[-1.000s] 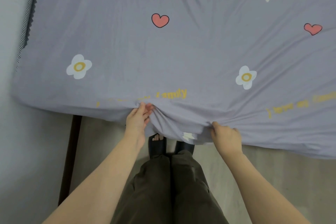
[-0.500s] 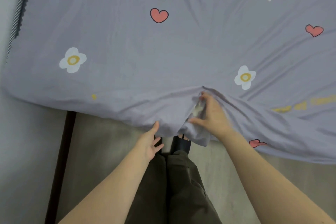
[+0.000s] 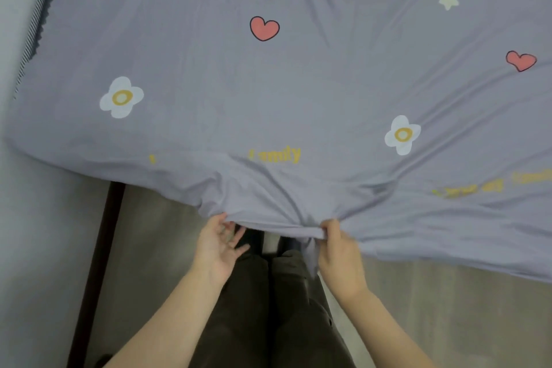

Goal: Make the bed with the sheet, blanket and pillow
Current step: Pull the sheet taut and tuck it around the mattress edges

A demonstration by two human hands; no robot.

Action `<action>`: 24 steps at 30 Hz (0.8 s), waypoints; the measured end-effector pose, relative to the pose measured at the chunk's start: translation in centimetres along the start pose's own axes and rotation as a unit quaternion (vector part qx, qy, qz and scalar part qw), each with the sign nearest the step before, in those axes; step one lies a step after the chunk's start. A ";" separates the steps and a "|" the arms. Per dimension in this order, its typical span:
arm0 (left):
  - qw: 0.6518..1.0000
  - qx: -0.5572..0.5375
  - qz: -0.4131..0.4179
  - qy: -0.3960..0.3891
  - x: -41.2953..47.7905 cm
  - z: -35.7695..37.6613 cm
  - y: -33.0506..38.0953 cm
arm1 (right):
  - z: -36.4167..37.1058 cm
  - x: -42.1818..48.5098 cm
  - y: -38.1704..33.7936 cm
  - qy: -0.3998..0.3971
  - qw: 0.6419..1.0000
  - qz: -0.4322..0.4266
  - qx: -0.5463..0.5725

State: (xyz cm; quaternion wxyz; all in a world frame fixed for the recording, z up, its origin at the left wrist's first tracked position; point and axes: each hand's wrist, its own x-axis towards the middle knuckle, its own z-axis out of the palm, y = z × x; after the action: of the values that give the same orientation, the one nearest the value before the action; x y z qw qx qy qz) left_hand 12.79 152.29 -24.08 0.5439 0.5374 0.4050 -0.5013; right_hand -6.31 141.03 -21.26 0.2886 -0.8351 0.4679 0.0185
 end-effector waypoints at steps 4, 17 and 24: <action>0.990 -0.127 -0.062 -0.004 -0.5 -1.0 -2.5 | -0.5 -2.0 -0.4 -0.113 0.968 0.134 0.179; 0.998 -0.061 0.001 -0.006 -1.3 1.0 0.8 | -2.5 3.6 0.3 -0.337 0.930 0.102 0.106; 0.973 -0.215 0.079 -0.032 -2.0 -3.9 0.8 | 0.3 1.6 -0.5 -0.349 0.925 -0.072 -0.136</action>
State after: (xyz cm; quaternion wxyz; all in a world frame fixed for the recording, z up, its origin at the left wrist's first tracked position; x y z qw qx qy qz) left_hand 13.62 156.27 -22.33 0.6972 0.4216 0.4424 -0.3747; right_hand -5.01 140.16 -21.76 0.3174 -0.8387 0.2692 0.3511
